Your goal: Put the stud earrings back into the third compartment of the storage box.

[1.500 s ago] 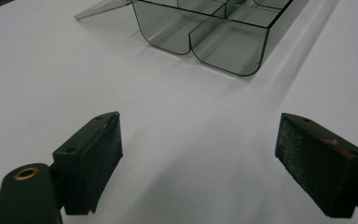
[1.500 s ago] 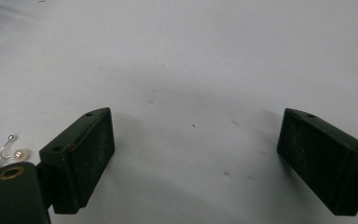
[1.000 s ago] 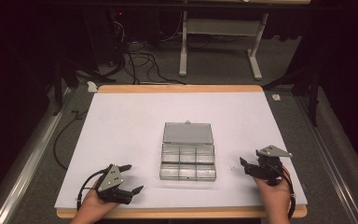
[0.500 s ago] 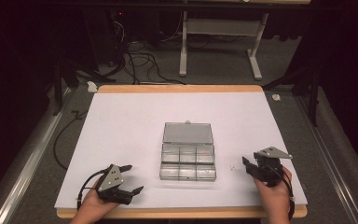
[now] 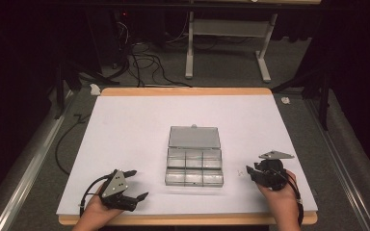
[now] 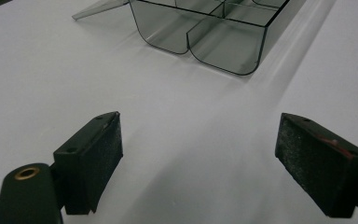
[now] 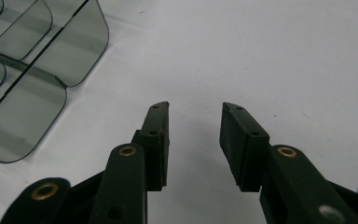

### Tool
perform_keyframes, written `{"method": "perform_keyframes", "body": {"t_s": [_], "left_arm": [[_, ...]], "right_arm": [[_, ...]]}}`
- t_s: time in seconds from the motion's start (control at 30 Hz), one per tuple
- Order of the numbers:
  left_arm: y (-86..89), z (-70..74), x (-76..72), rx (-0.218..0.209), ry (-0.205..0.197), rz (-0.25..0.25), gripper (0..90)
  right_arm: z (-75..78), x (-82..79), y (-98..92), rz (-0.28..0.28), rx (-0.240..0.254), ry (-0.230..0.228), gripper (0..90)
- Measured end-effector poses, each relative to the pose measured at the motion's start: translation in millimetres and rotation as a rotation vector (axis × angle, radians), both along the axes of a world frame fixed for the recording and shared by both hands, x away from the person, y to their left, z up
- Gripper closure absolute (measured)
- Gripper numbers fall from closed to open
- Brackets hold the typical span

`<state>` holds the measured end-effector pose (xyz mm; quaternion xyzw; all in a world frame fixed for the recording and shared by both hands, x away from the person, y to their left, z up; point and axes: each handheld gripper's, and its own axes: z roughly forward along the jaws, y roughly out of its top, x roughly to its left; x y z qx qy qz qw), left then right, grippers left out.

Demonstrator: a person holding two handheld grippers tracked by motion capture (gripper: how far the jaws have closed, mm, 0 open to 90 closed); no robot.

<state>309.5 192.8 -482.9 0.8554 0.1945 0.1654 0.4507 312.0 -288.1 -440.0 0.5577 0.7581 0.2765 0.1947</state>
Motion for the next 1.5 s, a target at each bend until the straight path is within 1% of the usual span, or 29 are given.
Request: {"method": "perform_keyframes", "body": {"t_s": [0.03, 0.07, 0.13, 0.2, 0.23, 0.27, 0.3, 0.33, 0.43, 0.47, 0.5, 0.57, 0.7, 0.77, 0.83, 0.9, 0.93, 0.97, 1.0, 1.03, 1.07, 1.1, 1.13, 1.17, 1.23, 1.27, 1.33, 1.43, 1.5], "left_arm": [[0.0, 0.0, -0.2, 0.000, -0.002, -0.001, 15.5], [-0.2, 0.0, 0.1, 0.002, 0.001, -0.002, 15.5], [-0.1, 0.0, 0.2, 0.000, 0.002, -0.002, 15.6], [0.2, 0.1, -0.6, -0.002, -0.004, -0.004, 15.5], [0.2, 0.1, -0.6, -0.002, -0.004, -0.004, 15.6], [-0.1, 0.0, -0.5, -0.001, -0.002, -0.006, 15.5], [-0.1, 0.0, -0.5, -0.001, -0.002, -0.006, 15.5], [0.0, 0.0, -0.1, 0.000, 0.001, -0.007, 15.5], [0.2, 0.1, -0.8, -0.003, -0.005, -0.007, 15.5], [-0.2, 0.0, -0.9, -0.001, -0.006, -0.009, 15.6], [-0.2, 0.0, -0.9, -0.001, -0.006, -0.009, 15.5], [-0.5, -0.1, -0.4, 0.001, 0.000, -0.009, 15.5], [0.3, 0.1, -1.2, -0.004, -0.009, -0.010, 15.5], [0.2, 0.1, -0.4, -0.004, -0.002, -0.009, 15.5], [0.4, 0.1, -0.7, -0.005, -0.005, -0.009, 15.5], [0.5, 0.1, -1.3, -0.006, -0.010, -0.011, 15.5], [0.2, 0.1, -0.7, -0.004, -0.005, -0.012, 15.5], [0.2, 0.1, -0.7, -0.004, -0.005, -0.012, 15.5], [0.1, 0.1, -0.4, -0.002, -0.001, -0.012, 15.5], [0.1, 0.1, -0.4, -0.002, -0.001, -0.012, 15.5], [0.2, 0.1, -1.0, -0.003, -0.006, -0.014, 15.5], [0.2, 0.1, -1.0, -0.003, -0.006, -0.014, 15.5], [-0.1, 0.0, -0.6, -0.002, -0.002, -0.015, 15.5], [-0.1, 0.0, -0.4, -0.001, 0.000, -0.015, 15.5], [-0.2, 0.0, -0.4, 0.000, 0.000, -0.015, 15.5], [0.0, 0.1, -1.0, -0.001, -0.008, -0.016, 15.5], [0.1, 0.1, -1.3, -0.003, -0.009, -0.017, 15.5], [0.0, 0.0, -0.5, -0.003, -0.001, -0.017, 15.4], [0.1, 0.1, -1.4, -0.003, -0.010, -0.018, 15.4]], "right_arm": [[-0.6, 1.1, 0.4, 0.003, 0.003, 0.017, 63.0], [-2.0, 3.2, 1.1, 0.010, -0.001, 0.044, 61.1], [-2.5, 4.1, 1.6, 0.008, -0.012, 0.057, 61.6], [-2.4, 5.0, 1.9, 0.001, -0.011, 0.077, 63.8], [-2.4, 5.0, 1.9, 0.001, -0.011, 0.077, 63.8], [-2.0, 6.1, 4.6, 0.014, -0.027, 0.107, 64.2], [-2.0, 6.1, 4.6, 0.014, -0.027, 0.107, 64.2], [-0.5, 6.9, 6.0, 0.016, -0.032, 0.126, 65.1], [0.6, 7.7, 6.3, 0.017, -0.032, 0.143, 65.1], [1.5, 8.6, 7.3, 0.024, -0.056, 0.161, 67.1], [1.5, 8.6, 7.3, 0.024, -0.056, 0.161, 67.1], [1.5, 9.7, 7.3, 0.023, -0.061, 0.185, 67.8], [0.7, 11.0, 5.9, 0.024, -0.062, 0.221, 68.4], [0.4, 12.1, 5.8, 0.028, -0.071, 0.234, 68.4], [1.3, 13.5, 5.8, 0.033, -0.078, 0.246, 68.5], [2.3, 14.9, 5.7, 0.035, -0.070, 0.265, 68.8], [3.2, 16.1, 6.5, 0.040, -0.079, 0.278, 68.8], [3.3, 16.7, 6.6, 0.046, -0.084, 0.279, 69.1], [4.0, 17.0, 7.4, 0.041, -0.086, 0.293, 69.7], [4.0, 17.0, 7.4, 0.041, -0.086, 0.293, 69.7], [4.0, 18.2, 7.8, 0.051, -0.093, 0.308, 70.2], [4.0, 18.2, 7.8, 0.051, -0.093, 0.308, 70.2], [3.6, 19.0, 8.6, 0.055, -0.101, 0.325, 70.3], [3.5, 19.5, 8.8, 0.062, -0.112, 0.325, 70.5], [3.7, 19.7, 9.5, 0.060, -0.112, 0.331, 70.6], [4.4, 20.9, 9.9, 0.067, -0.122, 0.343, 70.9], [4.4, 21.3, 10.1, 0.068, -0.124, 0.343, 71.0], [7.4, 23.1, 12.2, 0.078, -0.135, 0.366, 71.5], [7.9, 24.0, 12.8, 0.085, -0.133, 0.370, 71.5]]}}
